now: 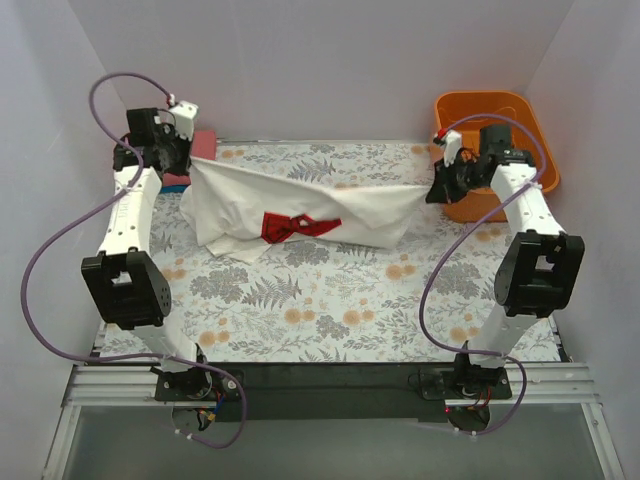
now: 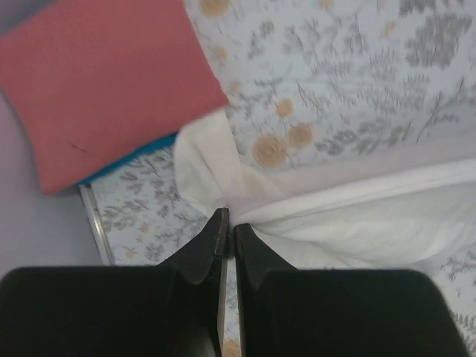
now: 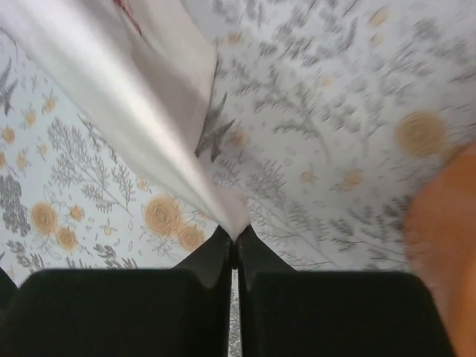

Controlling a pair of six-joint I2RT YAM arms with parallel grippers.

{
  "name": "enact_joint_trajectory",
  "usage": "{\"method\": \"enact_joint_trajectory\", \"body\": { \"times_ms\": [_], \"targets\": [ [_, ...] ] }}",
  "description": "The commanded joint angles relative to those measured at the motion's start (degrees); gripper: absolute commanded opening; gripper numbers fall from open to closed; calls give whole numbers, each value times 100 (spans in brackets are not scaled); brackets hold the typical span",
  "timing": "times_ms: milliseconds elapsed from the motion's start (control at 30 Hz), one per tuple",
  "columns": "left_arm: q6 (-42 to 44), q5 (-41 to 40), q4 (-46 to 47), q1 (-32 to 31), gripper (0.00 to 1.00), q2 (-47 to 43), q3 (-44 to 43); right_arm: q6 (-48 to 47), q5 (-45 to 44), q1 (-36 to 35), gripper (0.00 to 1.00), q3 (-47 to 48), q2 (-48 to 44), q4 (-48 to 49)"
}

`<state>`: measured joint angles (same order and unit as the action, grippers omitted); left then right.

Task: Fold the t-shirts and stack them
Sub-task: Flatten the tshirt out

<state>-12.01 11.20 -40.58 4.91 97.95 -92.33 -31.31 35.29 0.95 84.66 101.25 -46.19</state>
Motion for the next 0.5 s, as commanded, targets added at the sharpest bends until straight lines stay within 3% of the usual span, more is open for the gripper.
{"method": "enact_joint_trajectory", "body": {
  "times_ms": [0, 133, 300, 467],
  "targets": [
    [-644, 636, 401, 282, 0, -180, -785, 335, 593, 335, 1, 1006, -343, -346],
    [-908, 1138, 612, 520, 0, -522, -971, 669, 716, 616, 1, 1807, -448, -504],
    [-575, 1349, 1025, 617, 0, -1707, 272, 942, 883, 968, 1, 1704, -1297, -566],
    [-390, 1245, 1359, 643, 0, -3482, 1278, 1608, 638, 1109, 1, 1465, -2389, -461]
  ]
}}
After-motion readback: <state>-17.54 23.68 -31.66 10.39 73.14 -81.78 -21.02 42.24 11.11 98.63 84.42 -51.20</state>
